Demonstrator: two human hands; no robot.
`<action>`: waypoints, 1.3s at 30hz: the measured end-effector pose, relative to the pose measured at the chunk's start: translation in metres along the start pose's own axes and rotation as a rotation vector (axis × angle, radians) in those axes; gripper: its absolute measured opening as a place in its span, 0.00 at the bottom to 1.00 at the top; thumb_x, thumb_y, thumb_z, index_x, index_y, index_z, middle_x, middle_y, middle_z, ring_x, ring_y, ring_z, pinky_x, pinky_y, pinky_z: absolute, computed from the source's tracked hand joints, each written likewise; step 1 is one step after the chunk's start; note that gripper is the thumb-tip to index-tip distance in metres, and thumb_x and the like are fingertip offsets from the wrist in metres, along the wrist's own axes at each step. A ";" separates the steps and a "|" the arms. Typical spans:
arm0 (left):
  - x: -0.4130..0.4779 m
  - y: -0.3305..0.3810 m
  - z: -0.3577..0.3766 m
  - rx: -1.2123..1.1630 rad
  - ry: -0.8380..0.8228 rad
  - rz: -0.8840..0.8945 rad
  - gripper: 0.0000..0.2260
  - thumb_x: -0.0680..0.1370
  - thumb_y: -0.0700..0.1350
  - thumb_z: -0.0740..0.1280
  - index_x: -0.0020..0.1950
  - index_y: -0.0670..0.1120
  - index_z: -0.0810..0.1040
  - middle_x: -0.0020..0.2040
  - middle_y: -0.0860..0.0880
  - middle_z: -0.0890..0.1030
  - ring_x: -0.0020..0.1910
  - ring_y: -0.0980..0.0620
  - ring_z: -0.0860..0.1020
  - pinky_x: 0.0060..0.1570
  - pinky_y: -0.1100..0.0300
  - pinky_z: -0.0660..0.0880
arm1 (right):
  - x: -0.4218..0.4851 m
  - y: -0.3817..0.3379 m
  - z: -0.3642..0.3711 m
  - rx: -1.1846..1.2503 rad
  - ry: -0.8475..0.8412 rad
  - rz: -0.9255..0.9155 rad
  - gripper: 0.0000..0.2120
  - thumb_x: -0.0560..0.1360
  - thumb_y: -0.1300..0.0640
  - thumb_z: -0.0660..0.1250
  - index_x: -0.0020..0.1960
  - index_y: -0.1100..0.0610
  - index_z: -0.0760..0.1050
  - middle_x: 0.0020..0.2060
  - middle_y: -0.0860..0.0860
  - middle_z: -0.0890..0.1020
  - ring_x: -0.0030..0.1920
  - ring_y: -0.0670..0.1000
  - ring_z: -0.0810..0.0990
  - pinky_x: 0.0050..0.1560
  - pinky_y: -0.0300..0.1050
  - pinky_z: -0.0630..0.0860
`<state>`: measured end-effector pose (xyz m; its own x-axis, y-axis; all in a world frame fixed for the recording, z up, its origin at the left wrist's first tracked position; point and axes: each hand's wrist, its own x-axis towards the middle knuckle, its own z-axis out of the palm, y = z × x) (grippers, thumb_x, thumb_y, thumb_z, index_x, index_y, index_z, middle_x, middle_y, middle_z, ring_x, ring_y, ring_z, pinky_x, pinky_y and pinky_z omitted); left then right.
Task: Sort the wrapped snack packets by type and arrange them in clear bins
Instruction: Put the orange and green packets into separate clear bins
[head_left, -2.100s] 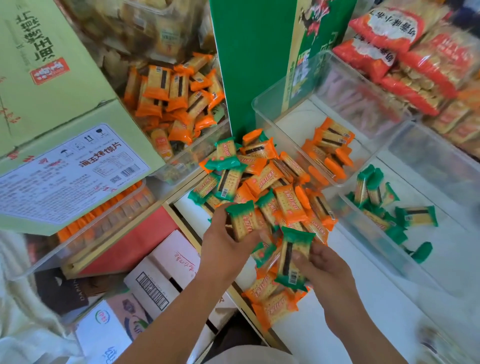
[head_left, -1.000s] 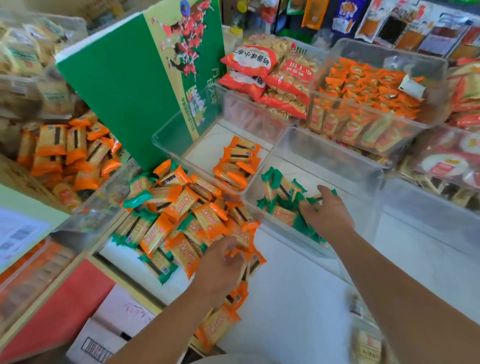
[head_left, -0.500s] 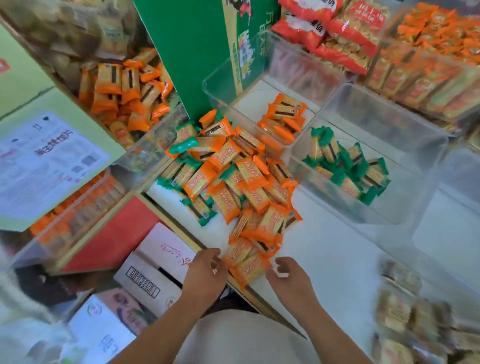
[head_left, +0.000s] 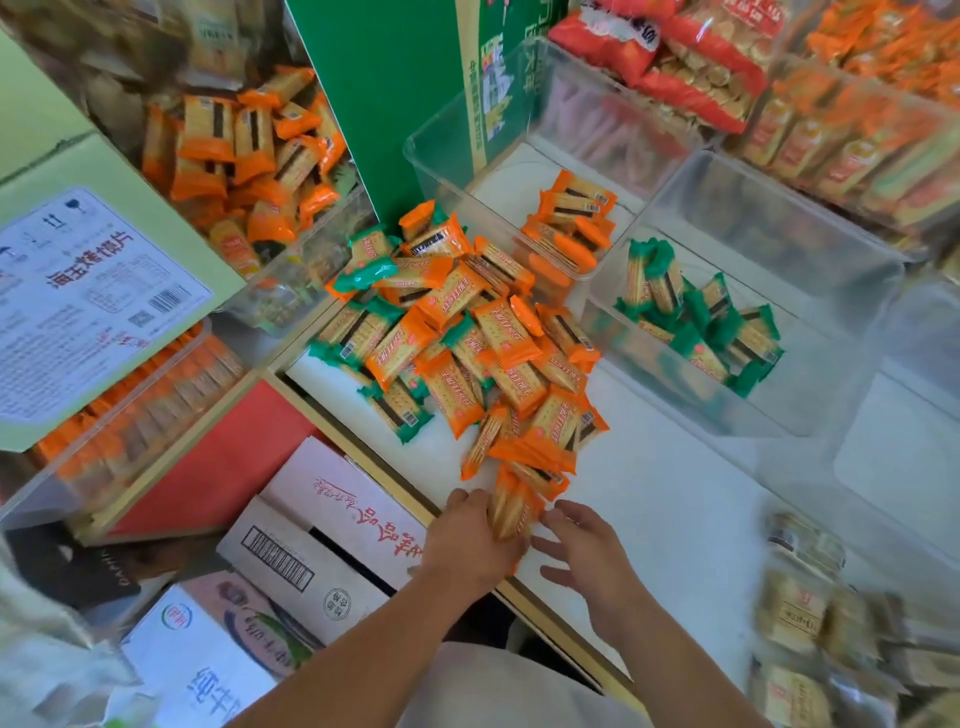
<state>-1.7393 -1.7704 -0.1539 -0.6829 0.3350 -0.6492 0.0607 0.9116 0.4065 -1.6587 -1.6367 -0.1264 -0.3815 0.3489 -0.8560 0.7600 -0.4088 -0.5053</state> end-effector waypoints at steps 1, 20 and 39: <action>-0.003 0.001 -0.002 -0.064 -0.018 -0.001 0.19 0.72 0.61 0.71 0.56 0.52 0.76 0.49 0.52 0.75 0.46 0.52 0.78 0.45 0.56 0.79 | 0.002 -0.006 -0.003 -0.060 0.090 -0.045 0.16 0.81 0.44 0.65 0.65 0.51 0.74 0.56 0.47 0.82 0.55 0.50 0.82 0.58 0.53 0.80; 0.036 -0.005 -0.051 -0.369 0.151 0.101 0.22 0.77 0.67 0.63 0.65 0.56 0.76 0.51 0.52 0.79 0.52 0.51 0.78 0.55 0.47 0.79 | 0.055 -0.054 -0.012 -0.072 0.209 -0.140 0.24 0.73 0.48 0.78 0.63 0.53 0.73 0.49 0.49 0.82 0.47 0.52 0.85 0.52 0.55 0.83; 0.033 0.046 -0.031 -0.931 -0.074 -0.059 0.10 0.75 0.54 0.77 0.51 0.50 0.82 0.37 0.59 0.84 0.35 0.63 0.81 0.32 0.73 0.71 | 0.052 -0.063 -0.065 0.151 0.168 -0.172 0.12 0.77 0.51 0.74 0.58 0.55 0.79 0.47 0.51 0.88 0.48 0.54 0.87 0.51 0.51 0.80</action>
<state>-1.7812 -1.7244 -0.1367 -0.6163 0.3375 -0.7115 -0.6022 0.3803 0.7020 -1.6921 -1.5384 -0.1318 -0.3960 0.5538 -0.7324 0.5995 -0.4483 -0.6631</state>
